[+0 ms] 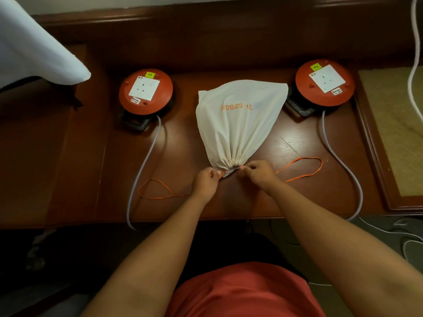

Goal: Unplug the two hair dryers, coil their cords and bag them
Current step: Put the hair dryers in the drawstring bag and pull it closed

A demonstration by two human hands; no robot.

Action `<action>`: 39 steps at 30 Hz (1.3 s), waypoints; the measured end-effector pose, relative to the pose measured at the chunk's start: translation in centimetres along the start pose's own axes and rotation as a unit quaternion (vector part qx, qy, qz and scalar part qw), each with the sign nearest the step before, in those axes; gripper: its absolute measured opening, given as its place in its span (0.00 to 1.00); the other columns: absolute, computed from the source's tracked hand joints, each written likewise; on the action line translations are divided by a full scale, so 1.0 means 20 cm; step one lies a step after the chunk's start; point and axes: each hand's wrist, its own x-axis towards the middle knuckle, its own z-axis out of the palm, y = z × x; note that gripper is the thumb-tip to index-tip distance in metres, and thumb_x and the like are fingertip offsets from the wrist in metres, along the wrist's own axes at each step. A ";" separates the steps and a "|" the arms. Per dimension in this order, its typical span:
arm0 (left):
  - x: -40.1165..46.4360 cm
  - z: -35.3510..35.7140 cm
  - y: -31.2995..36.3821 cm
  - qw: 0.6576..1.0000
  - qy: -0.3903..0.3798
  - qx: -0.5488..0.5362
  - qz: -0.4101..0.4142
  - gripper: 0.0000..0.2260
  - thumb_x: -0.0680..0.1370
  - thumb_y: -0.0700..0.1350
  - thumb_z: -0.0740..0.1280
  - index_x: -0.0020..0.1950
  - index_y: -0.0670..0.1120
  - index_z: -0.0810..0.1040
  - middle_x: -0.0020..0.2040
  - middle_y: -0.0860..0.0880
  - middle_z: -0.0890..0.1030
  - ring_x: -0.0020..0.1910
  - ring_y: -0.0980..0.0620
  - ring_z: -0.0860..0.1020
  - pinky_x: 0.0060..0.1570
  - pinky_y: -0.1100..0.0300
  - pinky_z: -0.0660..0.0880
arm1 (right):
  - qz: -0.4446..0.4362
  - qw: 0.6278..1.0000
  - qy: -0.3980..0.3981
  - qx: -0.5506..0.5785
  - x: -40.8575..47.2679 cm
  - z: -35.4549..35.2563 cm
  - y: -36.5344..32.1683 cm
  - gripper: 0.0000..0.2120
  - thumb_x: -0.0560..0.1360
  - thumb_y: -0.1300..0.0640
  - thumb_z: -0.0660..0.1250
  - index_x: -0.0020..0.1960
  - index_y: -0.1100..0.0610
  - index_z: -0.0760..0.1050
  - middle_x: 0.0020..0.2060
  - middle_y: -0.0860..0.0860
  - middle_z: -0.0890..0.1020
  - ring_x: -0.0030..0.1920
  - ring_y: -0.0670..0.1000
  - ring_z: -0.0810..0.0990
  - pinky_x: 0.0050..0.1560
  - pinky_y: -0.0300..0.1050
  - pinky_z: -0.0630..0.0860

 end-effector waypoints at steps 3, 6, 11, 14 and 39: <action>-0.01 0.00 0.00 1.000 -0.016 0.003 0.003 0.12 0.79 0.46 0.66 0.41 0.40 0.80 0.33 0.41 0.78 0.37 0.42 0.75 0.35 0.55 0.64 | -0.009 1.000 0.007 0.003 -0.02 0.00 -0.01 0.15 0.77 0.55 0.67 0.33 0.60 0.76 0.27 0.53 0.74 0.31 0.50 0.71 0.34 0.44 0.67; -0.01 -0.02 -0.01 0.999 -0.022 0.046 0.017 0.10 0.78 0.46 0.65 0.38 0.44 0.77 0.36 0.39 0.79 0.37 0.39 0.77 0.34 0.55 0.65 | -0.037 0.999 0.017 -0.030 -0.03 -0.04 -0.03 0.16 0.77 0.57 0.66 0.31 0.56 0.72 0.26 0.50 0.73 0.31 0.49 0.70 0.34 0.43 0.66; 0.03 -0.13 0.02 0.975 -0.012 0.189 0.117 0.12 0.81 0.48 0.61 0.40 0.44 0.73 0.43 0.40 0.80 0.42 0.39 0.76 0.37 0.52 0.67 | -0.094 0.982 0.005 -0.162 -0.02 -0.16 0.00 0.13 0.77 0.61 0.64 0.34 0.60 0.73 0.34 0.55 0.76 0.38 0.53 0.72 0.36 0.45 0.60; 0.05 -0.19 0.00 0.960 -0.022 0.227 0.163 0.15 0.82 0.48 0.59 0.43 0.40 0.75 0.43 0.39 0.79 0.44 0.37 0.76 0.40 0.49 0.69 | -0.127 0.966 0.010 -0.227 -0.02 -0.23 0.03 0.14 0.77 0.59 0.64 0.33 0.57 0.70 0.34 0.52 0.75 0.40 0.56 0.74 0.37 0.44 0.58; -0.17 0.18 0.12 0.826 -0.050 -0.481 -0.289 0.17 0.83 0.53 0.56 0.60 0.42 0.75 0.45 0.46 0.78 0.42 0.50 0.77 0.42 0.61 0.72 | 0.239 0.822 -0.003 0.517 -0.18 0.07 -0.04 0.13 0.81 0.53 0.58 0.45 0.61 0.72 0.39 0.56 0.77 0.40 0.53 0.77 0.44 0.44 0.74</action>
